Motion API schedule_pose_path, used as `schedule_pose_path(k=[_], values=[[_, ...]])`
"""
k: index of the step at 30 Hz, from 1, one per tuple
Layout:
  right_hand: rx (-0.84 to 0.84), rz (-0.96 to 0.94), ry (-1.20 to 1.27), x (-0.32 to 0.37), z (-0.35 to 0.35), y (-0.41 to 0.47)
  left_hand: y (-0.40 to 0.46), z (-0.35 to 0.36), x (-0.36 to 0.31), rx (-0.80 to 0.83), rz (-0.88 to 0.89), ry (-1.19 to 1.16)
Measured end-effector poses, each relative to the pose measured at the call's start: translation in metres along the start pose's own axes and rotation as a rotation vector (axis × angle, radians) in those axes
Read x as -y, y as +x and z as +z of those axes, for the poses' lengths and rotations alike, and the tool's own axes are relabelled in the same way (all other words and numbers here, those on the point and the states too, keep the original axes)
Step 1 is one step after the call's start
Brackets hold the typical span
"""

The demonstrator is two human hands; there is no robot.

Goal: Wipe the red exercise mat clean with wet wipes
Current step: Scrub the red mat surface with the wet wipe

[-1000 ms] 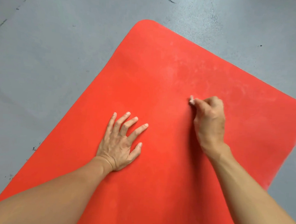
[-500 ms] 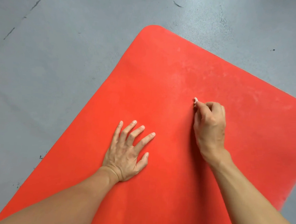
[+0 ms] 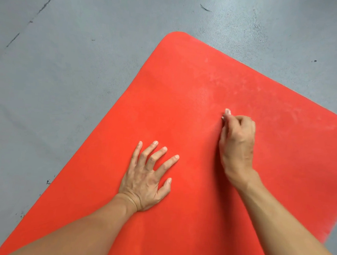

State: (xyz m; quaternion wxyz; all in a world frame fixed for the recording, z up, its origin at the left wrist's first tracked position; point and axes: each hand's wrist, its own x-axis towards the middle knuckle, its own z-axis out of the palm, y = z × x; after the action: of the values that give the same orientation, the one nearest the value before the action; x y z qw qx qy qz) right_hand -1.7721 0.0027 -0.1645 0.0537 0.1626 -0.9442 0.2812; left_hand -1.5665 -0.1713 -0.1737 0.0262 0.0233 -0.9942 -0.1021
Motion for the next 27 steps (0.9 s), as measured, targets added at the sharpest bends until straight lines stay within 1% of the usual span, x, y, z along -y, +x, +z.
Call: schedule_pose_path(k=[1, 3, 5, 6, 7, 8, 10, 11, 12, 13, 14, 15, 16, 17, 18, 19, 20, 21, 23, 24, 25, 26, 27], values=[[0.065, -0.012, 0.049, 0.012, 0.004, -0.012, 0.0, 0.0, 0.0, 0.002, -0.002, 0.003], [0.214, -0.14, 0.202, 0.031, 0.003, -0.043, 0.0, 0.0, 0.0, 0.006, -0.002, 0.009], [0.367, -0.514, 0.113, 0.032, -0.007, -0.062, 0.0, 0.0, 0.0, 0.009, -0.003, 0.005], [0.362, -0.632, 0.088, 0.021, -0.01, -0.052, 0.0, -0.001, 0.0, 0.009, -0.003, 0.002], [0.333, -0.625, 0.072, 0.008, -0.012, -0.036, 0.0, -0.001, 0.0, 0.007, -0.001, -0.001], [0.263, -0.54, 0.057, -0.002, -0.01, -0.016, 0.0, 0.0, 0.0, 0.005, 0.0, -0.003], [0.077, -0.193, -0.056, -0.013, -0.009, 0.024, 0.0, 0.0, 0.001, 0.004, -0.005, -0.004], [0.036, -0.057, -0.053, -0.012, -0.006, 0.032, 0.0, 0.0, 0.001, 0.004, -0.006, -0.008], [-0.023, -0.016, -0.026, -0.008, -0.001, 0.03, 0.0, 0.0, 0.001, 0.005, -0.005, -0.01], [-0.027, -0.048, -0.016, 0.002, 0.004, 0.02, 0.0, 0.0, 0.001, 0.007, -0.003, -0.01], [0.046, -0.079, 0.042, 0.014, 0.009, 0.002, 0.0, -0.001, 0.0, 0.011, -0.002, -0.008], [0.155, -0.121, 0.136, 0.028, 0.013, -0.02, 0.0, -0.001, 0.0, 0.013, -0.004, -0.003], [0.243, -0.238, 0.178, 0.04, 0.013, -0.043, 0.0, -0.001, 0.001, 0.017, -0.006, 0.001], [0.308, -0.401, 0.153, 0.043, 0.012, -0.065, 0.0, 0.0, 0.001, 0.023, -0.008, 0.005], [0.353, -0.575, 0.117, 0.04, 0.009, -0.07, 0.001, -0.001, 0.001, 0.028, -0.008, 0.007], [0.348, -0.683, 0.09, 0.032, 0.006, -0.058, 0.0, -0.001, 0.0, 0.029, -0.007, 0.009], [0.304, -0.683, 0.069, 0.021, 0.005, -0.043, 0.0, -0.002, 0.0, 0.028, -0.006, 0.007], [0.238, -0.605, 0.045, 0.013, 0.003, -0.022, 0.0, -0.002, 0.0, 0.023, -0.005, 0.001], [0.065, -0.302, -0.075, -0.004, 0.001, 0.023, 0.0, -0.001, 0.0, 0.013, -0.006, -0.011], [0.039, -0.145, -0.05, -0.004, 0.001, 0.032, 0.0, -0.001, 0.0, 0.009, -0.007, -0.012], [-0.014, -0.064, -0.024, -0.001, 0.005, 0.033, 0.0, -0.001, 0.0, 0.01, -0.007, -0.008], [-0.035, -0.056, -0.025, 0.009, 0.01, 0.026, 0.0, -0.001, 0.001, 0.015, -0.006, -0.003], [0.016, -0.045, 0.03, 0.021, 0.014, 0.009, -0.001, -0.001, 0.001, 0.023, -0.006, 0.0]])
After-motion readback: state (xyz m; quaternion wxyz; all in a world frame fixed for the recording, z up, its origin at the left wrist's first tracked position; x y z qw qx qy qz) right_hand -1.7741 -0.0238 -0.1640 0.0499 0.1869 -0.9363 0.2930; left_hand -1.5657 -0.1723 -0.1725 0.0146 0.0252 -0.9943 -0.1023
